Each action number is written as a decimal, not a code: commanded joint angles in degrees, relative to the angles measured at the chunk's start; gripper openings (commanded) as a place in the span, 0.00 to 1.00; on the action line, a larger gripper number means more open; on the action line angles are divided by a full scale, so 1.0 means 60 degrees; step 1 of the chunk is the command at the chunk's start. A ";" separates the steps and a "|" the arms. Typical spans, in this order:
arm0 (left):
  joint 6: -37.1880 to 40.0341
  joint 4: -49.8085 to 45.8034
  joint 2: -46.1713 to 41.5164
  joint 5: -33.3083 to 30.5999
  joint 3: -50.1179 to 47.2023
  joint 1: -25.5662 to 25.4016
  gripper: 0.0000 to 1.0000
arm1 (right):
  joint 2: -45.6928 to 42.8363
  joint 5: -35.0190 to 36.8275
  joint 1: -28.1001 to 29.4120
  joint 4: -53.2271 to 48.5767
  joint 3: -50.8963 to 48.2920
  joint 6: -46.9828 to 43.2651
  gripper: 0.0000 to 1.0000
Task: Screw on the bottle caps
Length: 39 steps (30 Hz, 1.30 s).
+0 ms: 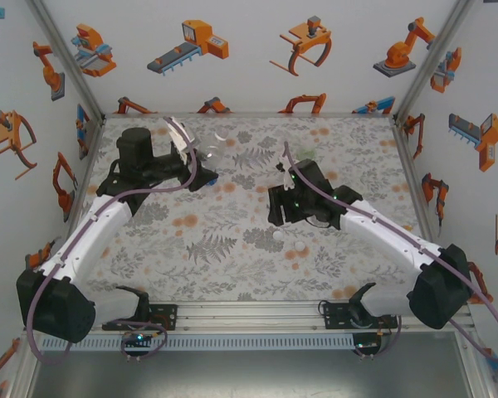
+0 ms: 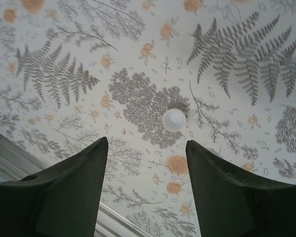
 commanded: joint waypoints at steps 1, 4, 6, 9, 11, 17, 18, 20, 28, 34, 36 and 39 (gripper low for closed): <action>0.0122 0.0170 -0.0211 0.0148 -0.0048 0.0041 0.08 | 0.0107 0.0618 -0.0001 -0.0198 -0.0286 0.0729 0.57; 0.0095 0.0160 -0.0203 0.0136 -0.0039 0.0039 0.08 | 0.0486 0.0621 -0.0003 -0.0220 -0.0289 0.0982 0.54; 0.0096 0.0092 -0.0200 0.0132 -0.0032 0.0032 0.08 | 0.0854 0.0455 -0.0001 -0.0227 -0.0214 0.1122 0.53; 0.0131 0.0012 -0.0246 0.0109 -0.0030 0.0042 0.08 | 0.1426 0.0345 -0.0001 -0.0251 -0.0109 0.1425 0.52; 0.0174 -0.0064 -0.0295 0.0044 -0.0051 0.0039 0.08 | 0.1785 0.0346 -0.0001 -0.0173 -0.0076 0.1607 0.52; 0.0224 -0.0169 -0.0321 -0.0055 -0.0071 0.0052 0.08 | 0.2664 0.0641 0.0050 -0.0209 0.0115 0.1992 0.52; 0.0225 -0.0182 -0.0330 -0.0066 -0.0064 0.0058 0.08 | 0.2772 0.0680 0.0075 -0.0212 0.0156 0.2014 0.52; 0.0233 -0.0218 -0.0330 -0.0079 -0.0055 0.0048 0.08 | 0.3007 0.0727 0.0140 -0.0205 0.0231 0.2045 0.52; 0.0219 -0.0305 -0.0271 -0.0134 -0.0007 0.0049 0.08 | 0.3588 0.0820 0.0292 0.0052 0.0309 0.2129 0.50; 0.0183 -0.0292 -0.0192 -0.0137 0.0004 0.0047 0.08 | 0.3930 0.0998 0.0307 0.0080 0.0444 0.2023 0.44; 0.0153 -0.0277 -0.0172 -0.0127 0.0011 0.0055 0.08 | 0.3992 0.1016 0.0307 0.0106 0.0469 0.2011 0.43; 0.0102 -0.0269 -0.0125 -0.0102 0.0024 0.0049 0.08 | 0.4061 0.1043 0.0307 0.0141 0.0509 0.2004 0.42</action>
